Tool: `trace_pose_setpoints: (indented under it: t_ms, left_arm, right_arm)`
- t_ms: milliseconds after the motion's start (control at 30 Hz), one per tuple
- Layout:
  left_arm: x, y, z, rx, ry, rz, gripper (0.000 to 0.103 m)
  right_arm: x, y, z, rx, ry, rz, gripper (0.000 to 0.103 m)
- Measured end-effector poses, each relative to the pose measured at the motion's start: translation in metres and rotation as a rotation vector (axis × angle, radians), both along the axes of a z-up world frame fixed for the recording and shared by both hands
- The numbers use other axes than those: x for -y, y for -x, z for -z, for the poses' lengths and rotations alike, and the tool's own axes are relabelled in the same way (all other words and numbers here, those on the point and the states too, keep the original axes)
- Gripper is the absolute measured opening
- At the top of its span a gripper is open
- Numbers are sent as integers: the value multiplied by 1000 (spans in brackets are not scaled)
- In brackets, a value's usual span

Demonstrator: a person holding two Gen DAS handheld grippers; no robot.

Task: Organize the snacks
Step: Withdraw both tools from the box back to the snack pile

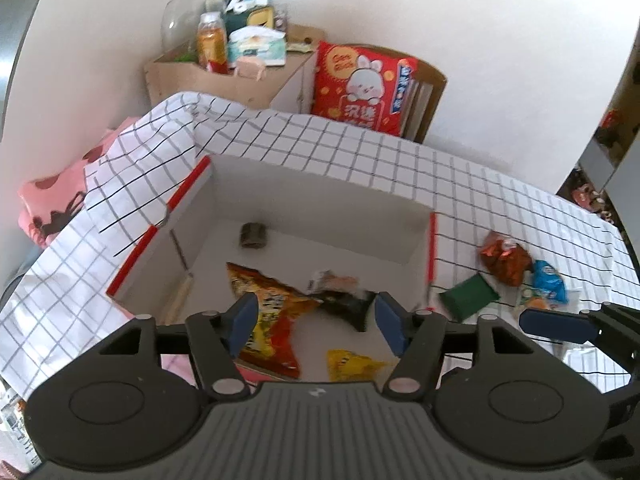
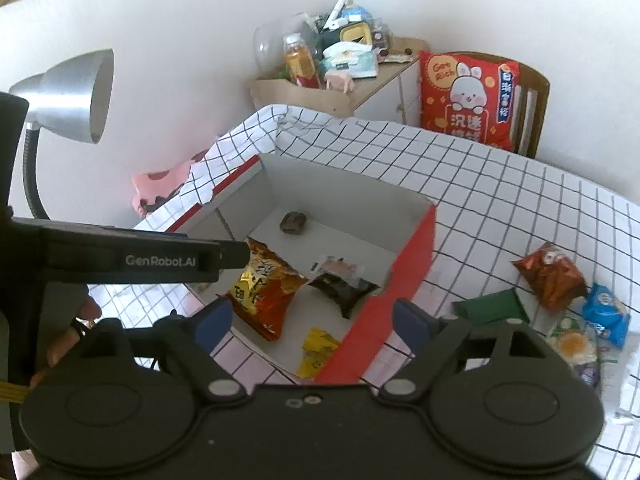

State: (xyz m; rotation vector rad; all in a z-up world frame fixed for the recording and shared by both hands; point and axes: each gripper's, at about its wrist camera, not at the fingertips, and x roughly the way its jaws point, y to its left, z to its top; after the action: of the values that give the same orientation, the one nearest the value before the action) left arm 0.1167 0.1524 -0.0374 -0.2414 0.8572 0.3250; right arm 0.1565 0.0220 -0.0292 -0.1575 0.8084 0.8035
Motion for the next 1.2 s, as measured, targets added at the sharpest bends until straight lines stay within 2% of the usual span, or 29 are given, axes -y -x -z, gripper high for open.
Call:
trace_pose_setpoints:
  t_ms: [167, 233, 400, 500, 867, 1033, 1200]
  left_arm:
    - [31, 4, -8, 41, -32, 34, 65]
    - [43, 4, -10, 53, -45, 37, 71]
    - [74, -1, -14, 77, -25, 73, 74]
    - [91, -7, -10, 79, -6, 92, 79]
    - [165, -46, 17, 21, 53, 151, 79]
    - [184, -66, 32, -16, 64, 173, 79]
    - [200, -89, 45, -60, 78, 178, 79]
  right_arm:
    - [24, 8, -9, 20, -23, 13, 96]
    - [34, 9, -13, 17, -41, 17, 96]
    - [61, 13, -16, 35, -58, 40, 100]
    - [79, 12, -15, 42, -53, 69, 101]
    - [163, -5, 5, 83, 10, 194, 102]
    - [198, -20, 16, 75, 16, 249, 102]
    - [217, -31, 28, 75, 35, 251, 102]
